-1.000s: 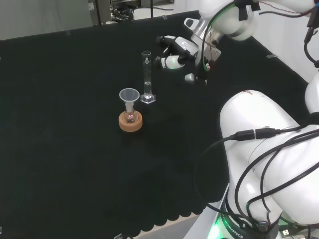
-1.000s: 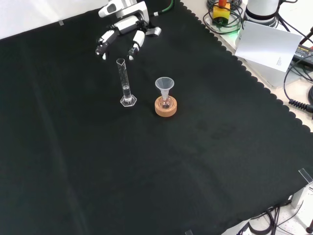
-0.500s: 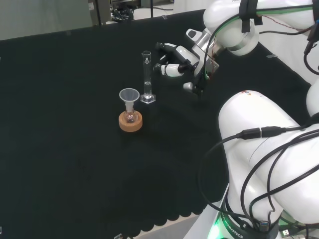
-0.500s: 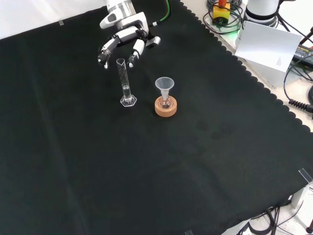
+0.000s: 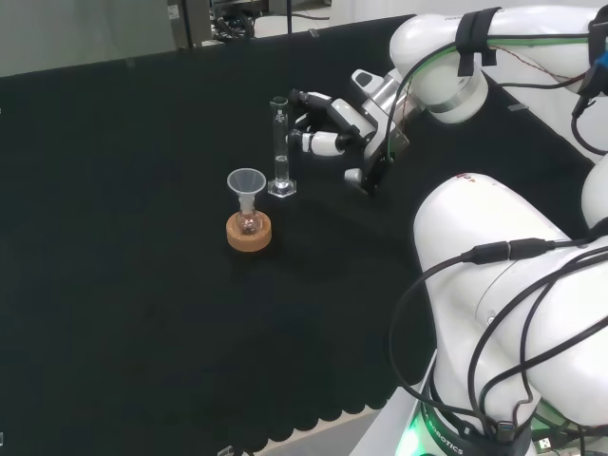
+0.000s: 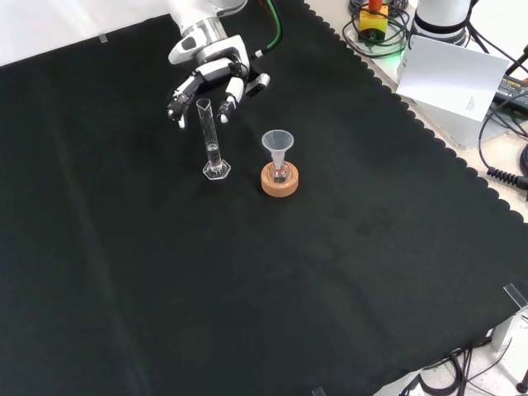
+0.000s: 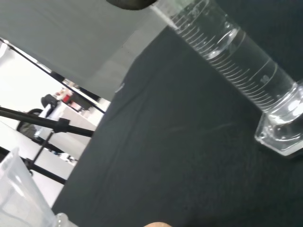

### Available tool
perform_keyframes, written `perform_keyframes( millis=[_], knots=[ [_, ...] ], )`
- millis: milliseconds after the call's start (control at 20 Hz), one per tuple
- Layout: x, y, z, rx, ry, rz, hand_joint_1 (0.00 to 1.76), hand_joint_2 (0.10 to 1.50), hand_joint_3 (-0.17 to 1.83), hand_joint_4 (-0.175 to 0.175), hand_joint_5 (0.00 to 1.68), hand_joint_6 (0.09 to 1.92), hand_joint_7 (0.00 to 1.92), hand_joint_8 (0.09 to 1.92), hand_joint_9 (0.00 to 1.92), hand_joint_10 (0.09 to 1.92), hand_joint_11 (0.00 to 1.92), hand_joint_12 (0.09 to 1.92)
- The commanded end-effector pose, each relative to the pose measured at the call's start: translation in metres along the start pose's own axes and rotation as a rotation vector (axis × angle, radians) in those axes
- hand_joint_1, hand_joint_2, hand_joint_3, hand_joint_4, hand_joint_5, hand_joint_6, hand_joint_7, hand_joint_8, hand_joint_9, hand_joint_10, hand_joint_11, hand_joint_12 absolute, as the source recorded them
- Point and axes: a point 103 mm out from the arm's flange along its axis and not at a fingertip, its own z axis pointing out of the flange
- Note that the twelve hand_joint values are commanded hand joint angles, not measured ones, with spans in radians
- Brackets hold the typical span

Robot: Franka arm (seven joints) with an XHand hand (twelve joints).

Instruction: Pick up the graduated cylinder.

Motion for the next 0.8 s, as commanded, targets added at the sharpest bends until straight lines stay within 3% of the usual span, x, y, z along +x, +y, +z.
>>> perform_keyframes(
  millis=[50, 800],
  knots=[
    [-0.002, 0.002, 0.012, -0.011, 0.06, -0.03, 0.98, 0.98, -0.17, -0.006, 0.42, 0.09, 0.34, 0.64, 0.61, 0.58, 0.41, 1.3],
    [-0.005, 0.006, 0.032, 0.01, 0.118, -0.079, 1.0, 0.98, -0.17, -0.004, 0.45, 0.09, 0.38, 0.63, 0.65, 0.56, 0.43, 1.29]
  ],
)
